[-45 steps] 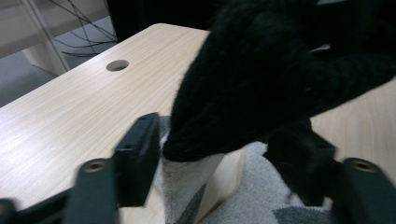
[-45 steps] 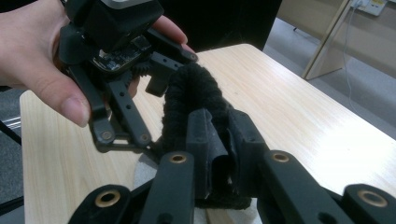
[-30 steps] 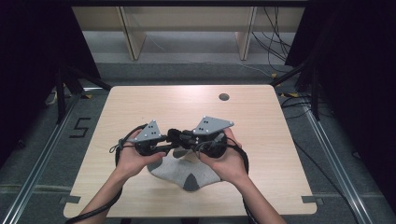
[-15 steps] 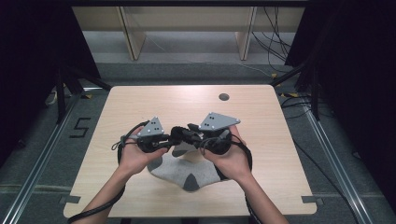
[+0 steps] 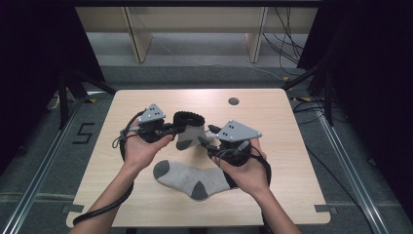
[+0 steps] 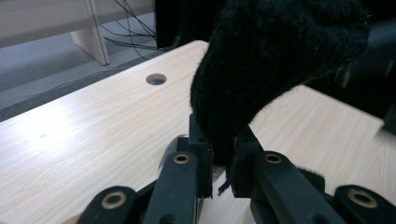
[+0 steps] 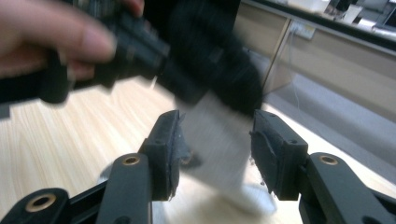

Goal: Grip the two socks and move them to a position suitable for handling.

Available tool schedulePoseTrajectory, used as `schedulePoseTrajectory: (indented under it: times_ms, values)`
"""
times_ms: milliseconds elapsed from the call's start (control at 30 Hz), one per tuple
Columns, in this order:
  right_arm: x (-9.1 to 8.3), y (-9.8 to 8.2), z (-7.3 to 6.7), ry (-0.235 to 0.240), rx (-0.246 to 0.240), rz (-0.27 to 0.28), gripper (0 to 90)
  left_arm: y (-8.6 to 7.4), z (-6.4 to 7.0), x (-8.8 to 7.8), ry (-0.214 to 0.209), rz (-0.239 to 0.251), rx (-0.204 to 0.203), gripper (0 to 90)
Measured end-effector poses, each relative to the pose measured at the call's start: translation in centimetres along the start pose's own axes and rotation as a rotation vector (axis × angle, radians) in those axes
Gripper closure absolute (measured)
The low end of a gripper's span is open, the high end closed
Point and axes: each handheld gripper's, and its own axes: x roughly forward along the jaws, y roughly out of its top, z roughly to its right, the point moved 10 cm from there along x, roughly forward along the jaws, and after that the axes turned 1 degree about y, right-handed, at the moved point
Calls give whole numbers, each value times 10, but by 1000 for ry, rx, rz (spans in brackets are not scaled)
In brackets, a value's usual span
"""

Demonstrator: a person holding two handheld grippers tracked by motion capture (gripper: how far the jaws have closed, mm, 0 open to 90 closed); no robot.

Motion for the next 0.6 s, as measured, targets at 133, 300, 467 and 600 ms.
schedulePoseTrajectory:
  times_ms: [133,300,467,600]
  values:
    - [14,-13,-5,5,4,-60,508,11,5,-3,23,3,-30,823]
    - [24,-19,-5,-19,24,-74,461,22,7,-8,46,9,-53,823]
    - [24,-17,-5,-50,16,-70,441,33,3,-16,96,17,-100,823]
    - [26,-14,-14,-35,-7,-57,439,37,5,-15,95,15,-127,822]
